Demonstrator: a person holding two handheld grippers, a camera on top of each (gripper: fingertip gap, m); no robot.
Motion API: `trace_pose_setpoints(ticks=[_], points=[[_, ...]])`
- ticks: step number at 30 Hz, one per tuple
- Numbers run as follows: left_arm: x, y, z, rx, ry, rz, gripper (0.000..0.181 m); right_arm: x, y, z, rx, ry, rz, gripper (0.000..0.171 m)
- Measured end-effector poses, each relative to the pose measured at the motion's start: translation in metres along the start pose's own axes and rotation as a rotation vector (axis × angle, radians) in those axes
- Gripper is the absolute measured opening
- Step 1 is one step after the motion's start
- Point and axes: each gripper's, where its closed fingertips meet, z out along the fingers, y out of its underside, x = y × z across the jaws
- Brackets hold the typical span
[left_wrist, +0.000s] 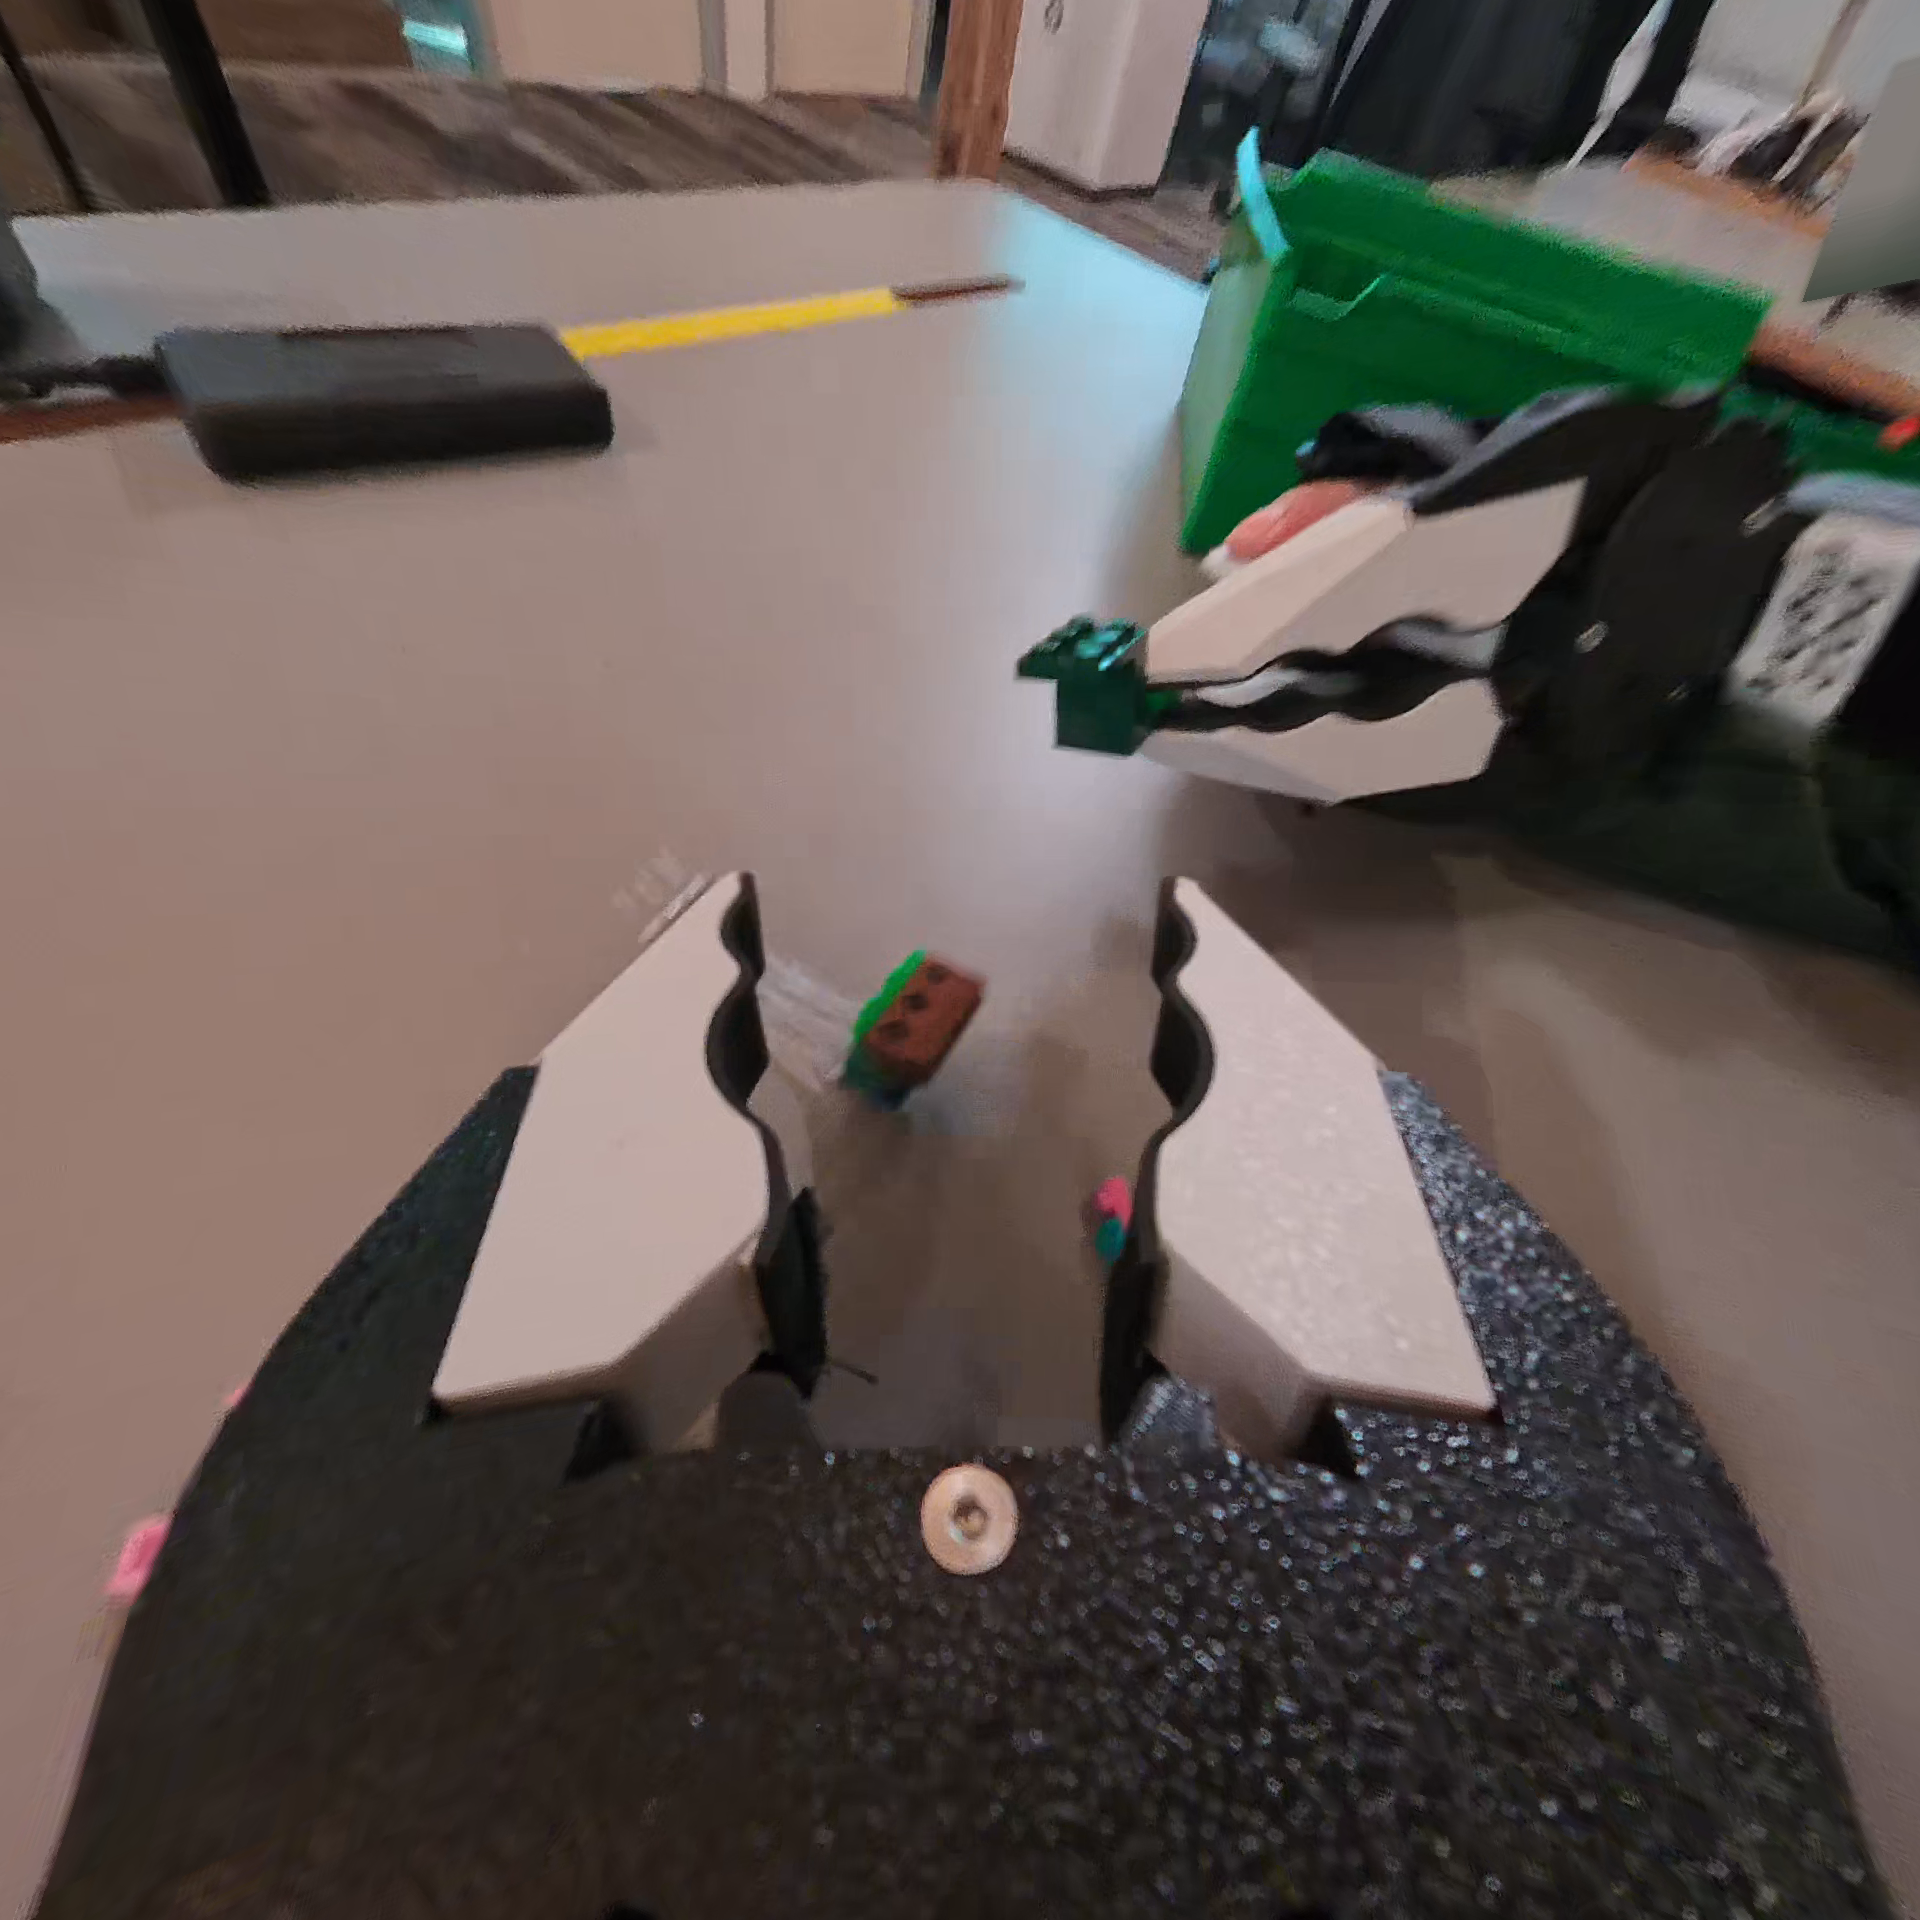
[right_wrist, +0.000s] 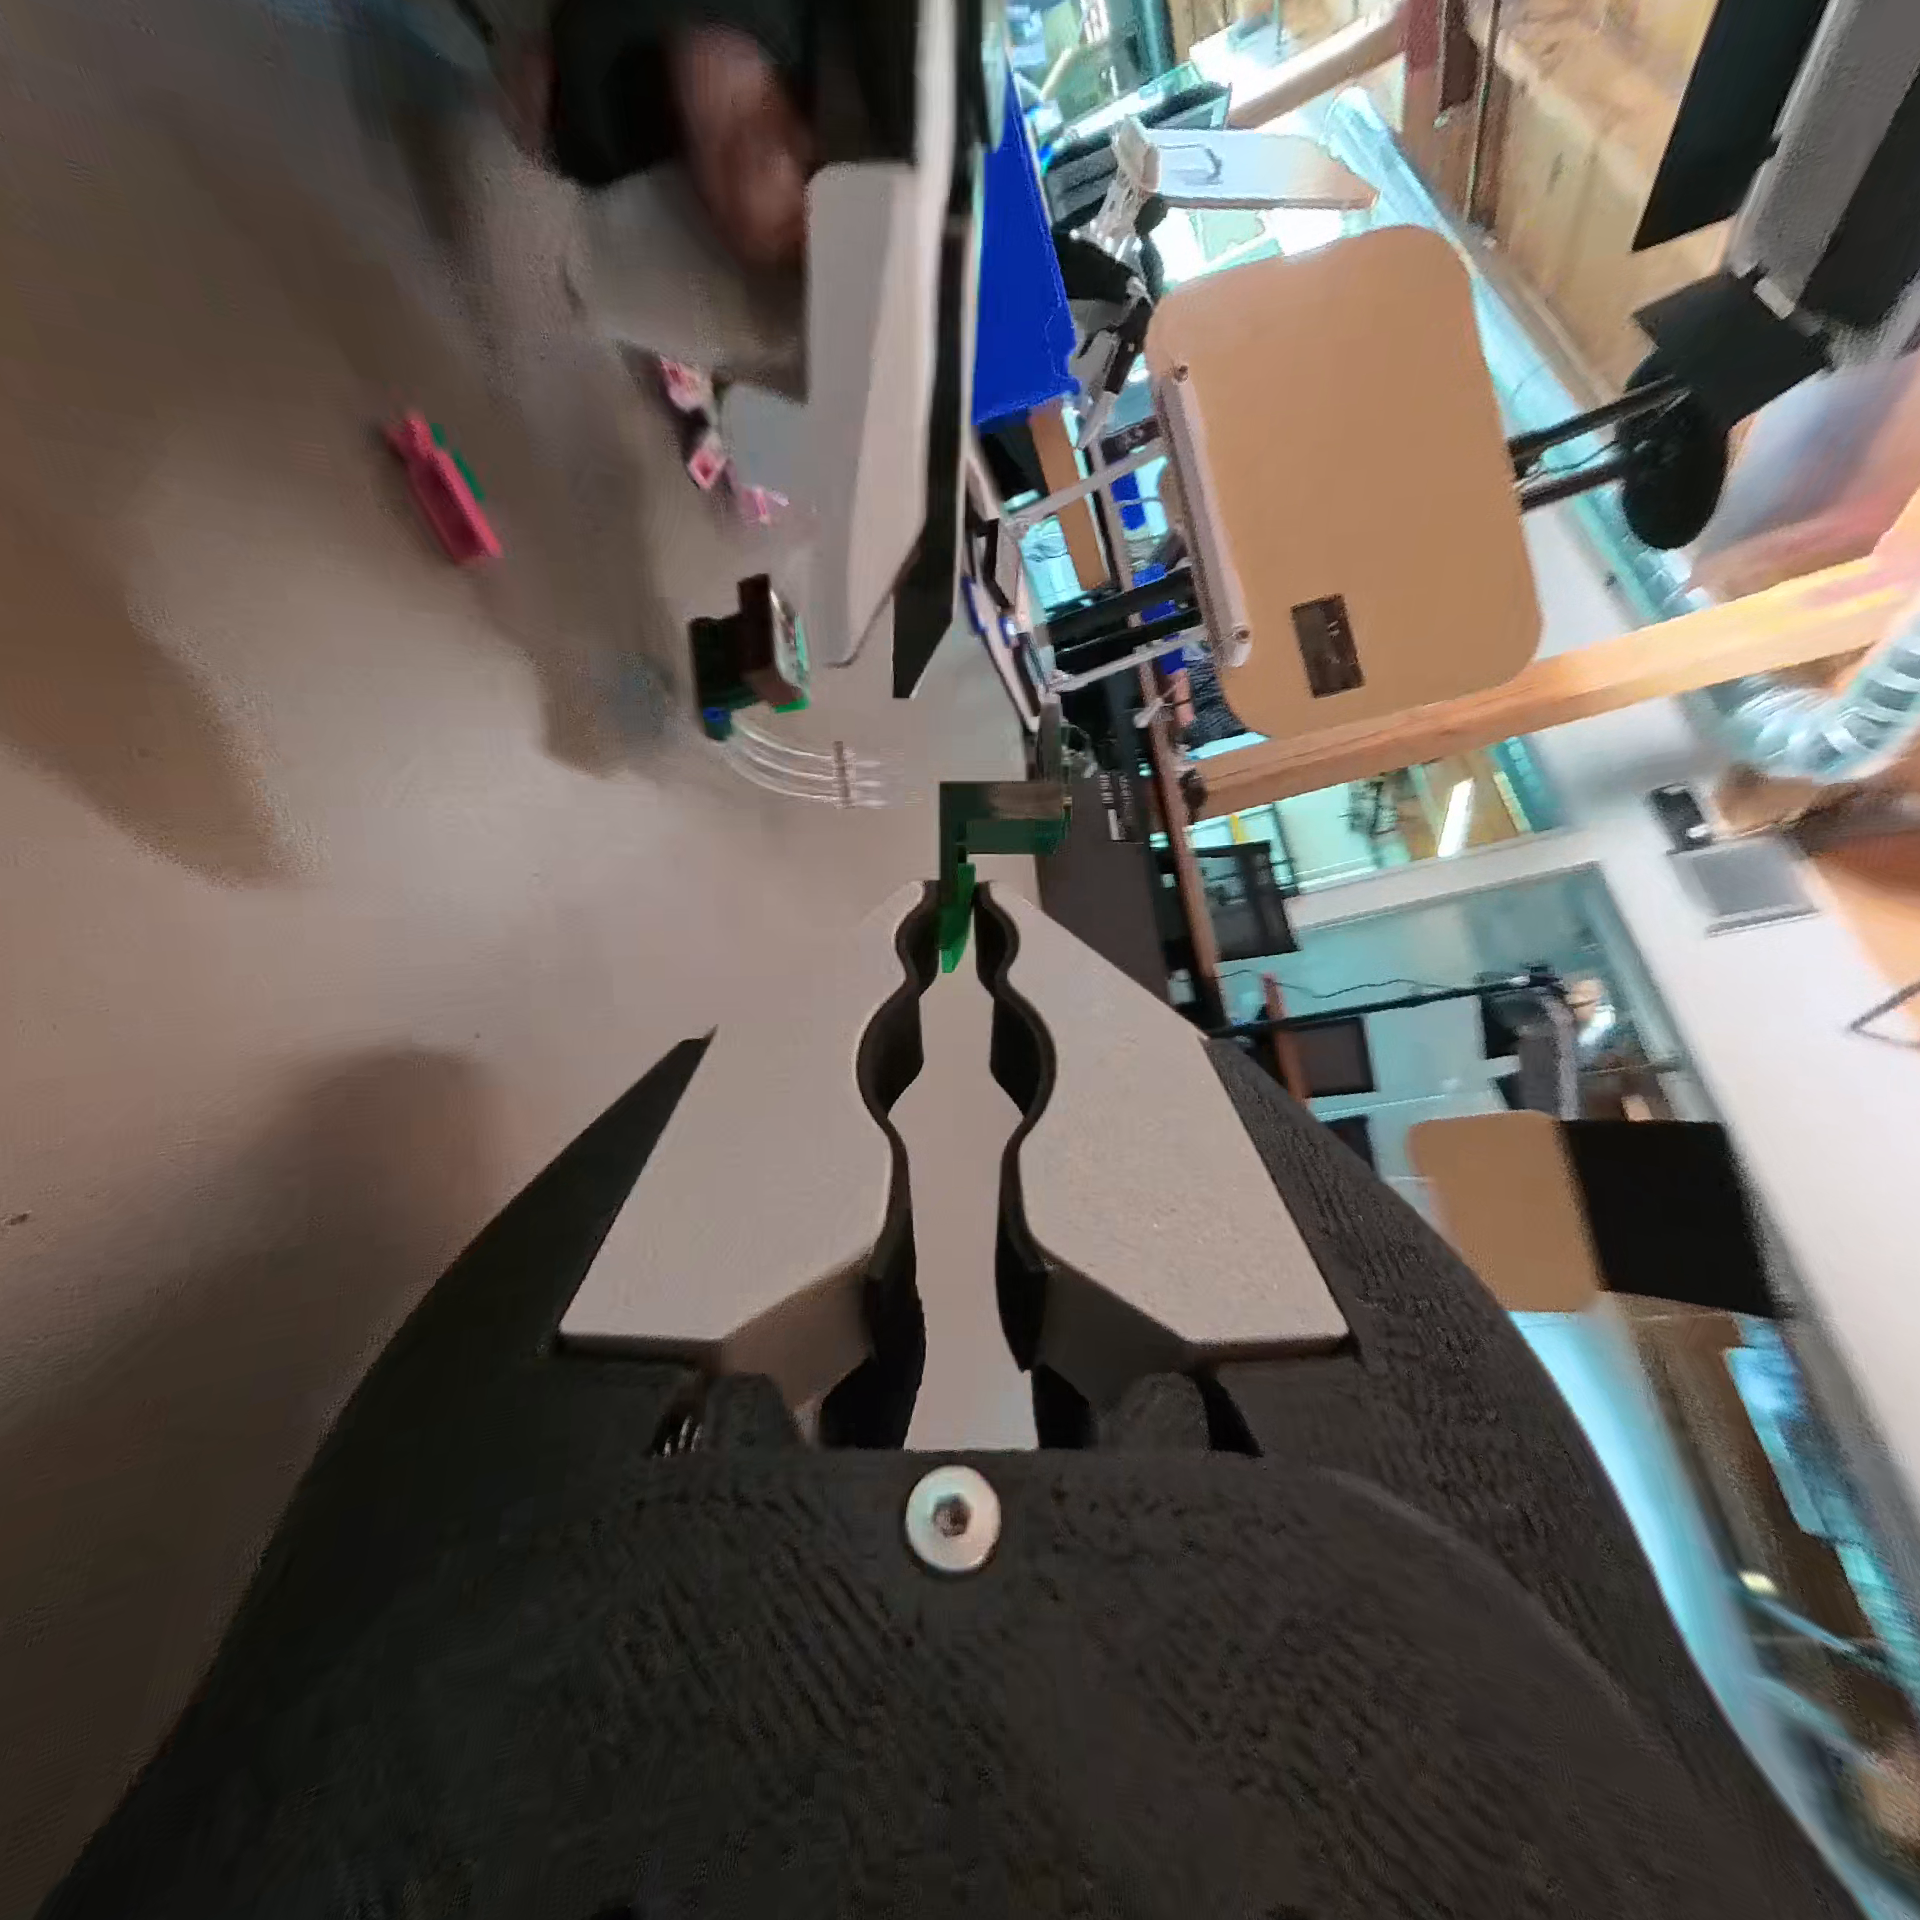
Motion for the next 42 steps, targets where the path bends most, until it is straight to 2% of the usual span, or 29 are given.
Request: trace_pose_setpoints(ticks=[1, 4, 8, 9, 11, 12, 16, 20, 22, 24, 29, 33, 35, 37, 42], points=[[0.006, -0.006, -0.002, 0.042, 0.043, -0.024, 0.07, 0.0, -0.002, 0.0, 0.004, 0.012, -0.038, 0.004], [0.026, -0.022, -0.008, 0.15, 0.204, -0.145, 0.059, -0.001, -0.009, 0.0, -0.008, 0.054, -0.16, 0.003], [0.041, -0.028, -0.008, 0.193, 0.37, -0.322, 0.05, -0.006, -0.022, 0.001, -0.012, 0.092, -0.326, 0.004], [0.042, -0.028, -0.007, 0.191, 0.388, -0.35, 0.045, -0.006, -0.026, 0.001, -0.012, 0.102, -0.361, 0.004], [0.042, -0.022, -0.003, 0.164, 0.379, -0.389, 0.024, -0.009, -0.03, 0.001, -0.017, 0.108, -0.415, 0.004], [0.042, -0.02, -0.001, 0.155, 0.365, -0.396, 0.02, -0.012, -0.029, 0.002, -0.029, 0.099, -0.426, 0.004], [0.033, -0.012, 0.004, 0.09, 0.226, -0.295, 0.018, -0.026, -0.022, 0.005, -0.017, -0.043, -0.269, 0.007], [0.033, -0.001, 0.007, 0.025, 0.196, -0.236, 0.016, -0.04, -0.025, 0.002, 0.016, -0.22, -0.059, 0.003], [0.029, 0.006, 0.009, -0.023, 0.135, -0.147, 0.015, -0.049, -0.035, -0.002, 0.068, -0.334, 0.074, 0.002], [0.028, -0.001, 0.005, 0.003, 0.117, -0.095, 0.015, -0.059, -0.035, -0.003, 0.075, -0.418, 0.171, 0.002], [0.017, -0.008, -0.002, 0.076, 0.124, -0.171, 0.015, -0.054, -0.016, 0.002, 0.027, -0.399, 0.259, 0.002], [0.007, -0.036, -0.027, 0.255, 0.142, -0.193, 0.017, -0.046, 0.005, 0.005, -0.021, -0.305, 0.241, 0.002], [-0.013, -0.057, -0.056, 0.354, 0.048, -0.167, 0.017, -0.041, 0.012, 0.006, -0.037, -0.267, 0.251, 0.002], [-0.055, -0.074, -0.096, 0.405, -0.179, -0.114, 0.017, -0.035, 0.01, 0.007, -0.013, -0.25, 0.296, 0.002], [-0.179, -0.1, -0.227, 0.275, -0.79, 0.042, 0.017, -0.035, 0.007, 0.01, 0.002, -0.257, 0.319, 0.002]])
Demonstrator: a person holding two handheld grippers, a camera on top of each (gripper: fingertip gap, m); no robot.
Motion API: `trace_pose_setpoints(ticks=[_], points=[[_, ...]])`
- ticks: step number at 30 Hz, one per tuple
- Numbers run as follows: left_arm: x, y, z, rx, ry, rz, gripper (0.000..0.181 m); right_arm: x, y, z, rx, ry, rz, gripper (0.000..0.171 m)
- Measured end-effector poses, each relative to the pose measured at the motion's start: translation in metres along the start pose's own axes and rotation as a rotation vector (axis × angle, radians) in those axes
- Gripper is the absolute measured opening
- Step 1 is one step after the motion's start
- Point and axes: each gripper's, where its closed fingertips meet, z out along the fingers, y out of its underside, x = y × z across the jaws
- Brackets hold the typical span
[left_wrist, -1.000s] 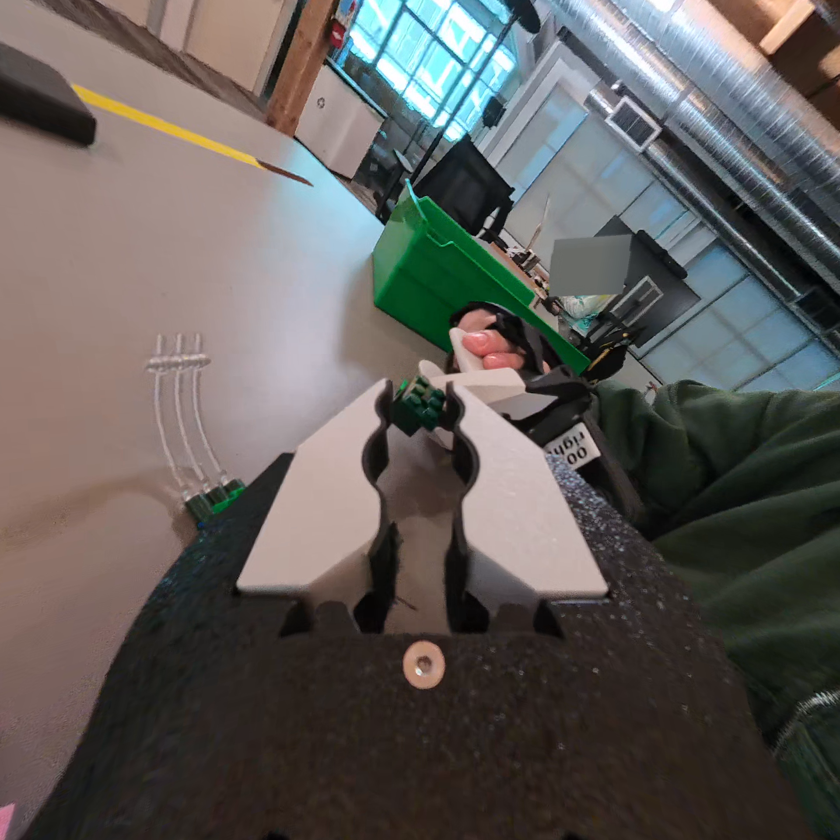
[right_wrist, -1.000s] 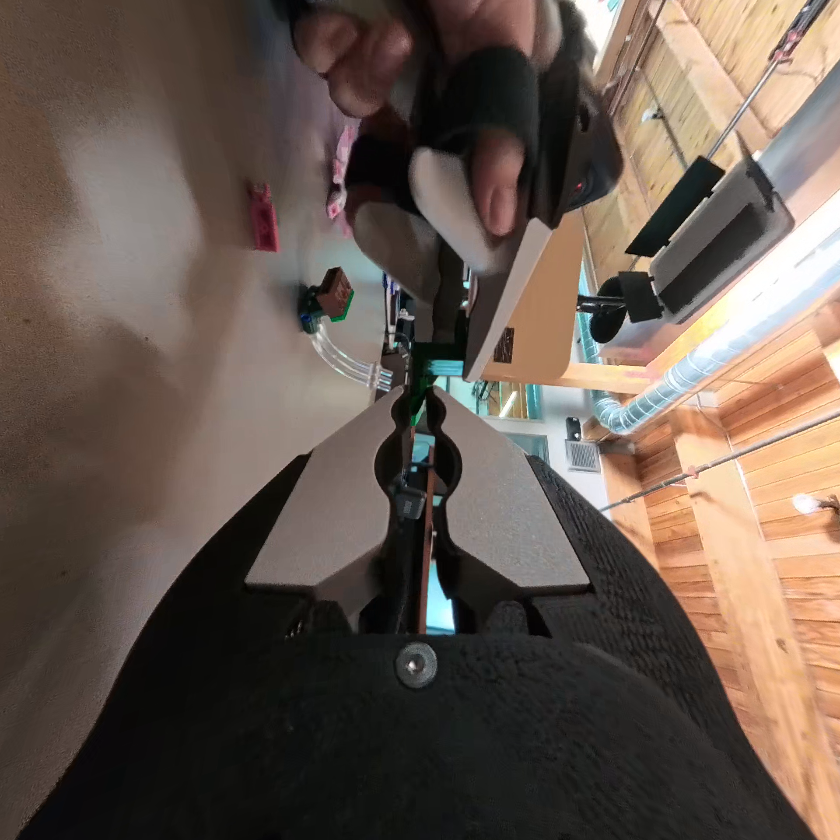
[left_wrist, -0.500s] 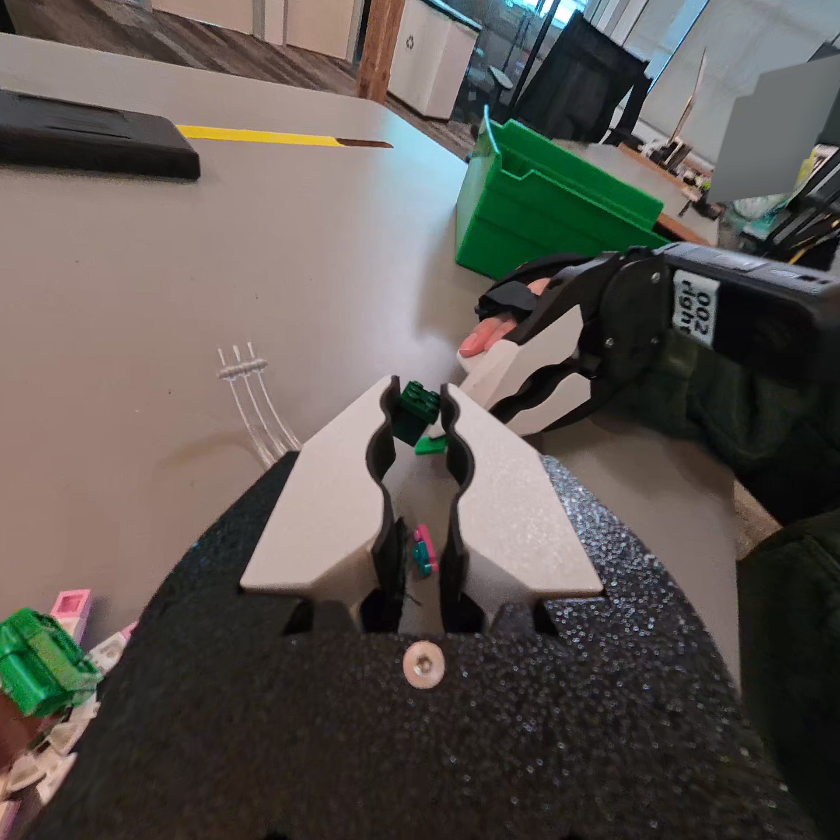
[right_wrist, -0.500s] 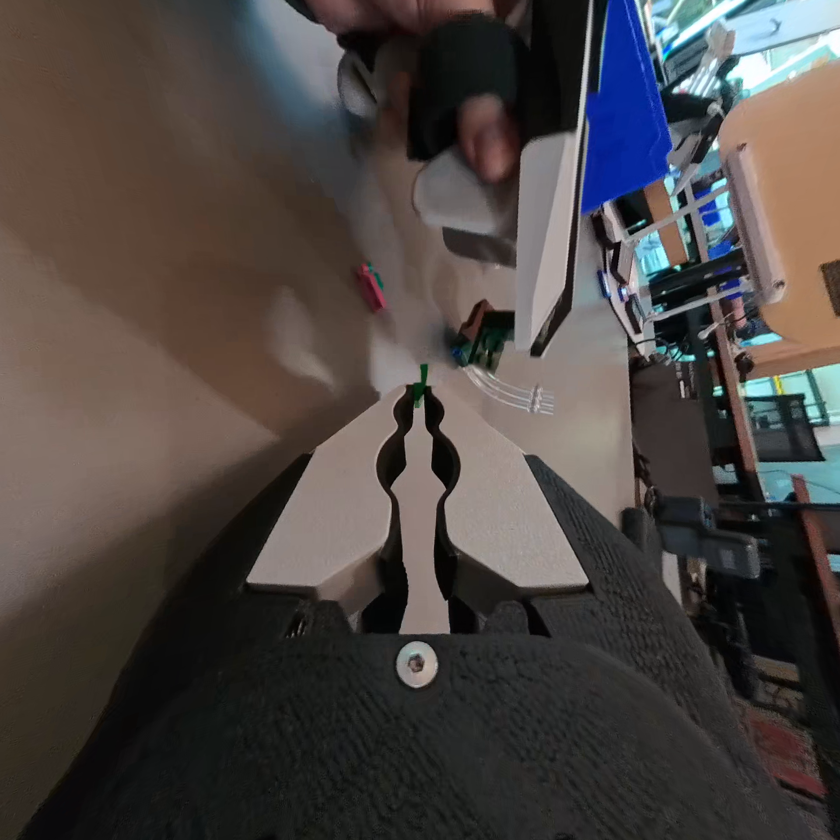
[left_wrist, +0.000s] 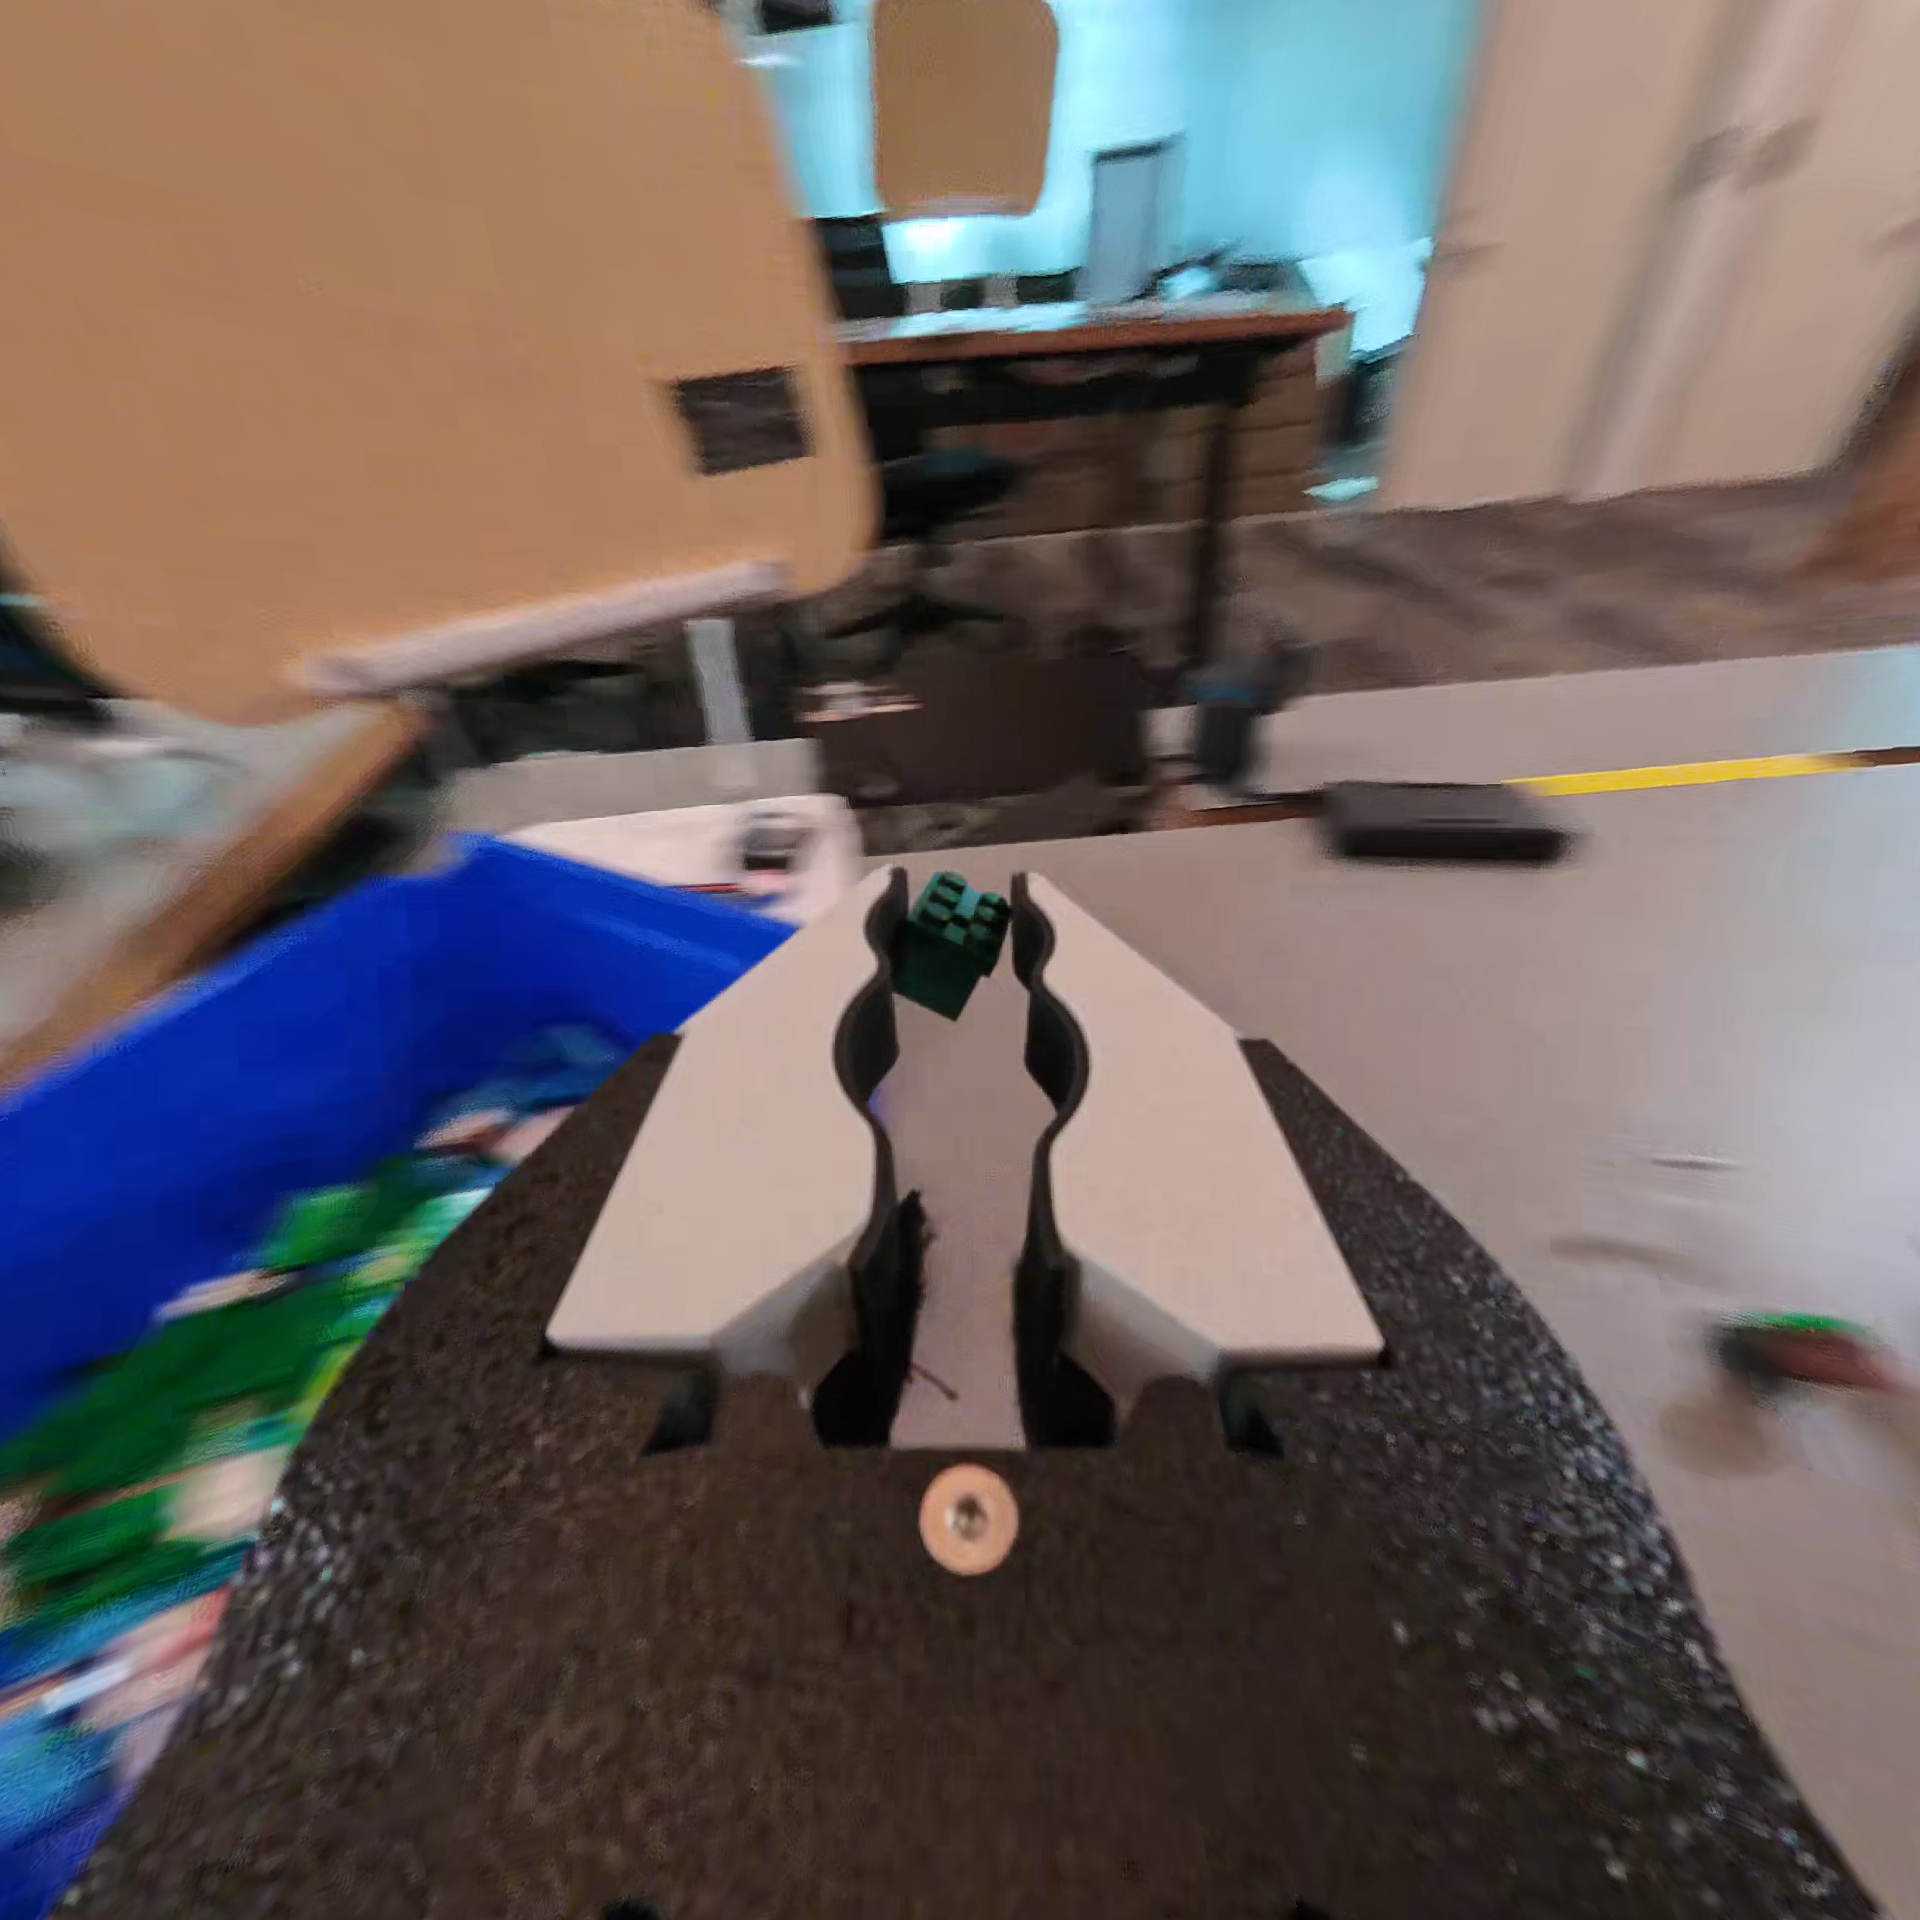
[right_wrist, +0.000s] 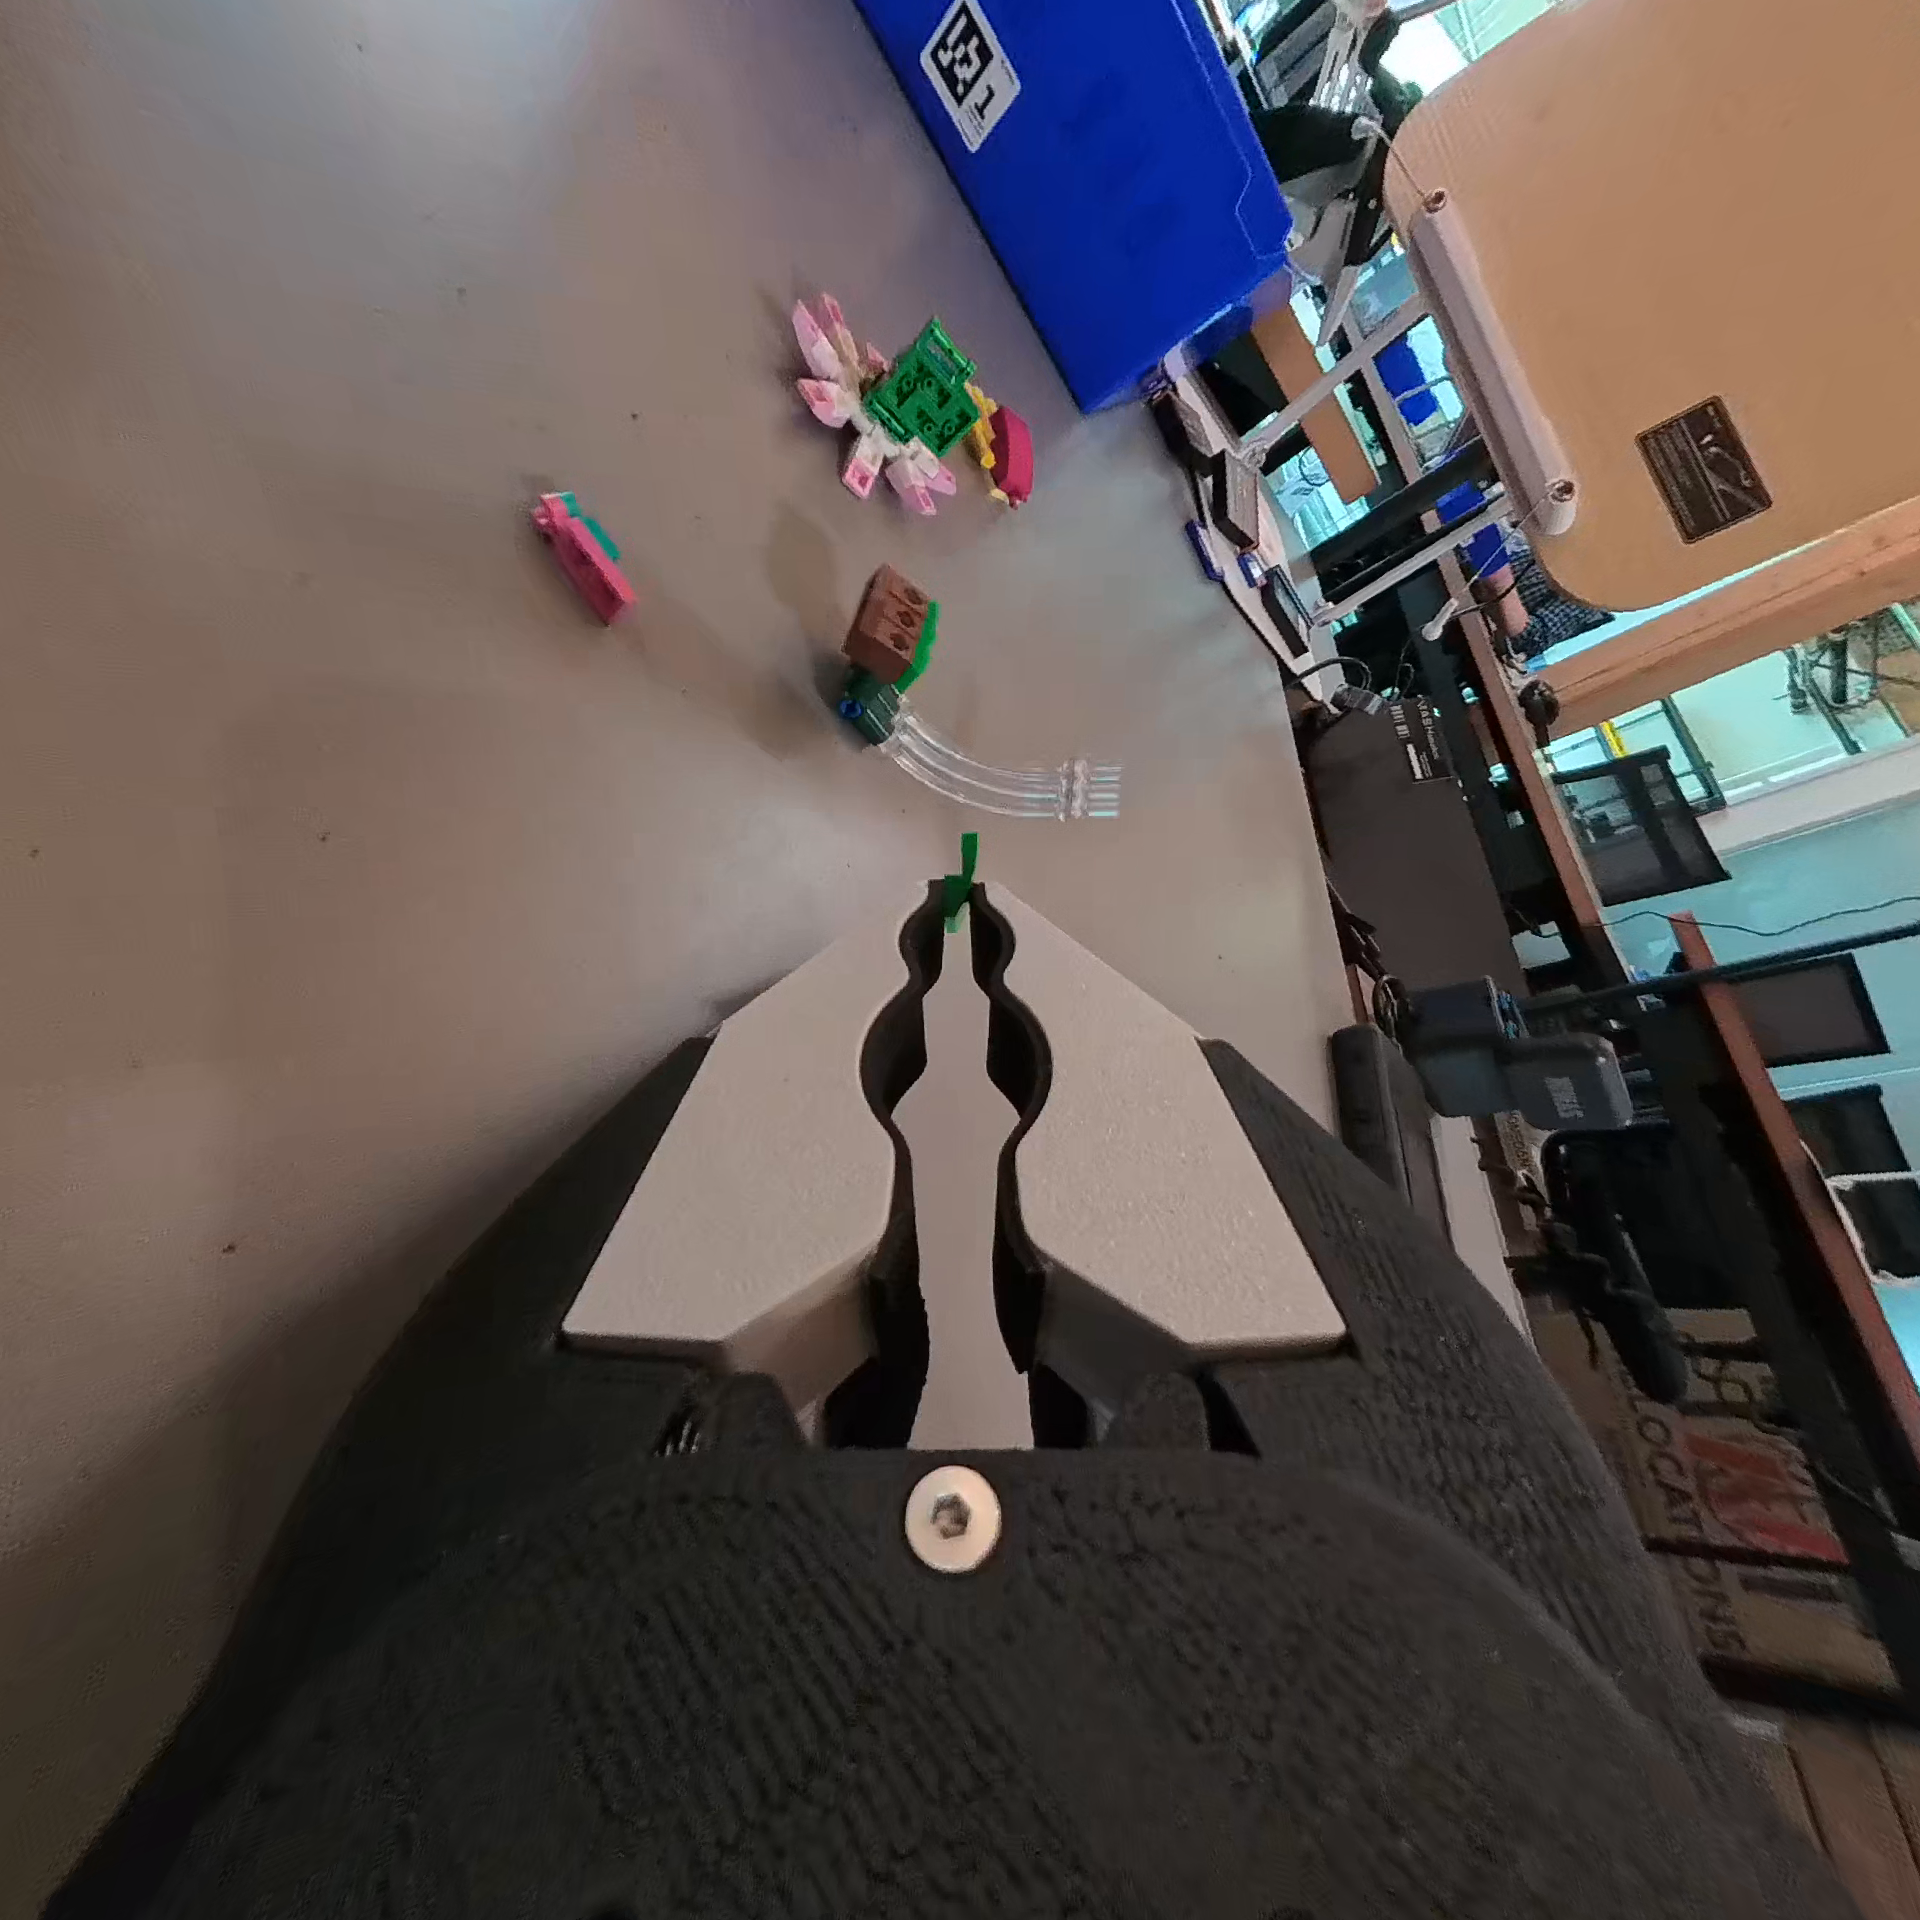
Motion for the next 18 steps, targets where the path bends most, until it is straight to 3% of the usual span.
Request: trace_pose_setpoints(ticks=[3, 4, 6, 8, 11, 14, 18], points=[[-0.097, 0.003, -0.005, -0.094, -0.277, 0.062, 0.018, 0.0, -0.002, -0.001, 0.012, -0.006, 0.012, 0.002], [-0.117, 0.011, -0.006, -0.141, -0.321, 0.044, 0.029, 0.0, -0.002, -0.001, 0.014, -0.005, 0.016, 0.002], [-0.138, 0.03, -0.005, -0.255, -0.33, -0.018, 0.068, 0.001, -0.003, -0.001, 0.017, -0.003, 0.028, 0.002], [-0.15, 0.043, -0.006, -0.327, -0.357, -0.053, 0.091, 0.002, -0.003, -0.002, 0.022, -0.003, 0.035, 0.002], [-0.155, 0.051, -0.008, -0.373, -0.384, -0.071, 0.1, 0.005, -0.004, -0.003, 0.022, 0.018, 0.026, 0.002], [-0.093, 0.027, 0.002, -0.246, -0.206, -0.115, 0.096, 0.012, -0.016, -0.01, 0.081, 0.073, 0.011, 0.002], [0.105, 0.014, 0.0, -0.155, 0.401, -0.109, 0.067, 0.013, -0.04, -0.023, 0.23, 0.074, 0.033, 0.003]])
